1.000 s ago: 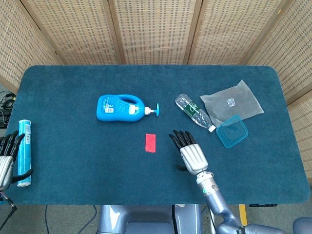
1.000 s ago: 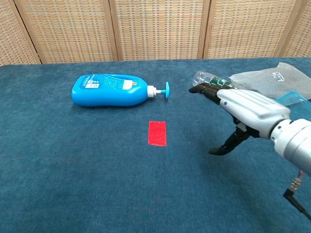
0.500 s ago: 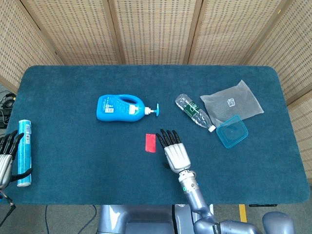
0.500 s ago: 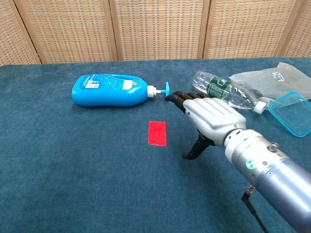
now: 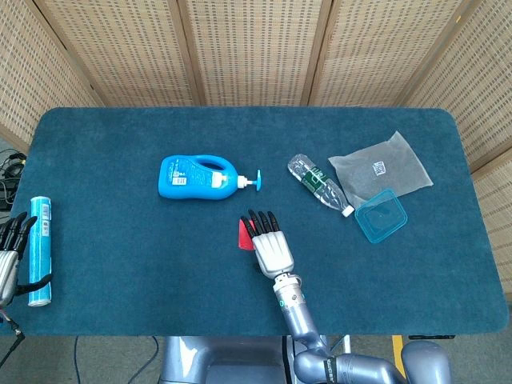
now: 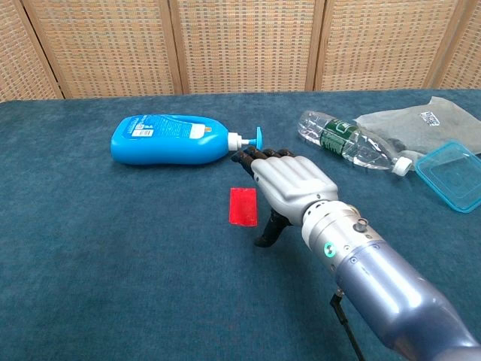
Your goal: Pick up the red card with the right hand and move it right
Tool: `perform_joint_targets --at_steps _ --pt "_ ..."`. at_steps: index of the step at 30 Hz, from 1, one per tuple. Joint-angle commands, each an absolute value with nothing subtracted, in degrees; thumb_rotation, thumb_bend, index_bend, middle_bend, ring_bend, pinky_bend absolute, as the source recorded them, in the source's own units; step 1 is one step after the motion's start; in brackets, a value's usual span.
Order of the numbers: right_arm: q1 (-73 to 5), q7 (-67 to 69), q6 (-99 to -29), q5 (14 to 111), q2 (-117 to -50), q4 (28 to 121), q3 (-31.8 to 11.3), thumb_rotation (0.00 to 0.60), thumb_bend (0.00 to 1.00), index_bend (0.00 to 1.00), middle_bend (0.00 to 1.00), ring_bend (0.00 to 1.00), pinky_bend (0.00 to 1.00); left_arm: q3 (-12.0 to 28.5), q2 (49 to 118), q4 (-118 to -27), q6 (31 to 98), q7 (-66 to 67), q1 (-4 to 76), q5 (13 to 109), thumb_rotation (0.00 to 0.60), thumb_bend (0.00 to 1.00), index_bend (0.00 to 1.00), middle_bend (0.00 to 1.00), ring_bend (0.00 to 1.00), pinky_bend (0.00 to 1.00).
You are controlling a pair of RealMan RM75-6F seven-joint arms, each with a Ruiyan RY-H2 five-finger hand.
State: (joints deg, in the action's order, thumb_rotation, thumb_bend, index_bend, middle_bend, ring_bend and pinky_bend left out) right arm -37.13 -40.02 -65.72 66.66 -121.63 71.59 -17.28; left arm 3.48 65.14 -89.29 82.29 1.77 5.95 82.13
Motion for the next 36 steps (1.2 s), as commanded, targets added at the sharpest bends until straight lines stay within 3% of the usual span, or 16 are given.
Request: perform_joint_targets --at_steps 1,15,36 --pt "-38.2 -40.8 -65.9 66.0 -123.1 70.7 -17.9 0.6 0.18 0.07 0.0 0.0 0.0 3.5 65.1 -89.1 82.1 1.4 6.0 81.9 0.6 0.13 0.0 0.0 0.0 0.04" --pt "-44.6 -41.3 -63.9 64.2 -129.7 62.5 -22.6 0.6 0.19 0.09 0.0 0.0 0.0 3.7 64.8 -88.2 80.5 -0.7 6.4 80.8 0.6 0.13 0.0 0.0 0.0 0.04" --pt "-46.5 -41.4 -63.6 61.9 -128.5 59.9 -23.6 0.6 0.22 0.09 0.0 0.0 0.0 3.7 65.0 -87.8 79.8 -0.5 6.8 80.3 0.6 0.14 0.0 0.0 0.0 0.04"
